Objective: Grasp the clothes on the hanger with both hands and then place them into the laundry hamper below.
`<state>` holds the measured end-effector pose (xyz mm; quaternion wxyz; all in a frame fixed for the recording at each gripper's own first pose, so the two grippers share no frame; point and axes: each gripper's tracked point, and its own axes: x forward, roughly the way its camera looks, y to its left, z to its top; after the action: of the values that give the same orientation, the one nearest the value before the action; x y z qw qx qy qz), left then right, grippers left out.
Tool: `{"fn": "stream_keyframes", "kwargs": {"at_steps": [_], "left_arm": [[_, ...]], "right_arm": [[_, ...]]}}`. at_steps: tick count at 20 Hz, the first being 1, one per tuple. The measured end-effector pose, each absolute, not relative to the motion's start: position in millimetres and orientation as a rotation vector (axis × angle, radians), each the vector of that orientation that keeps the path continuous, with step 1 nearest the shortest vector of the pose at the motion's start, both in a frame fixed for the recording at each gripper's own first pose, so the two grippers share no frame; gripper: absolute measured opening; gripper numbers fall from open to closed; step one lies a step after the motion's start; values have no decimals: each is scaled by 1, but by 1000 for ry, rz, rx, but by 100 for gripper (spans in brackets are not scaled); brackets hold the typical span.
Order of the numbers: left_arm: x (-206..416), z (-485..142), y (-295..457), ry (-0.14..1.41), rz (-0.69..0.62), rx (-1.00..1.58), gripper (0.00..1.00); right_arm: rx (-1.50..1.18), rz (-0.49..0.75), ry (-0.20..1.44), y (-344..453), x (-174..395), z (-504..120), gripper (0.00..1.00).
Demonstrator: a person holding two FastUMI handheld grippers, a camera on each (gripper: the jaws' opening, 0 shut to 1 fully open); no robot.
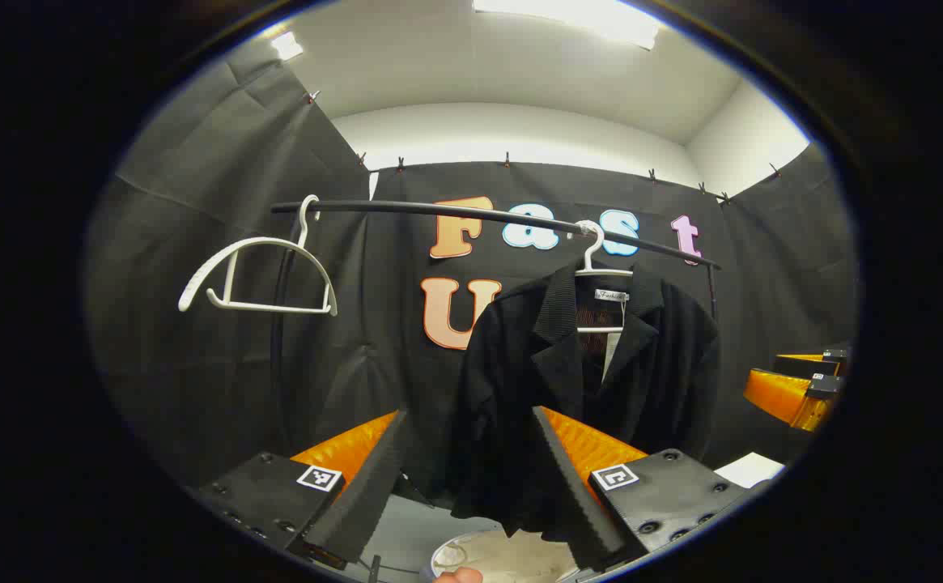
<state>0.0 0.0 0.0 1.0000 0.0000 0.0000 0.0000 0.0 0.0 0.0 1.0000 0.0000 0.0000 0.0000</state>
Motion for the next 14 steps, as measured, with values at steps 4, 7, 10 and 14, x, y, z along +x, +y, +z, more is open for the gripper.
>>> {"fn": "stream_keyframes", "kwargs": {"at_steps": [4, 7, 10, 14], "left_arm": [[-1, -6, 8, 14, 3, -9, 96], [-6, -3, 17, 1, 17, -9, 96], [-9, -5, 30, 3, 23, 3, 96], [-7, -9, 46, 12, 27, -2, 93]], "right_arm": [[8, 28, 33, 17, 14, -15, 93], [-11, 43, 37, 33, 34, -20, 93], [-38, 43, 47, 51, 62, -29, 98], [-42, -24, 60, 62, 117, -44, 93]]}}
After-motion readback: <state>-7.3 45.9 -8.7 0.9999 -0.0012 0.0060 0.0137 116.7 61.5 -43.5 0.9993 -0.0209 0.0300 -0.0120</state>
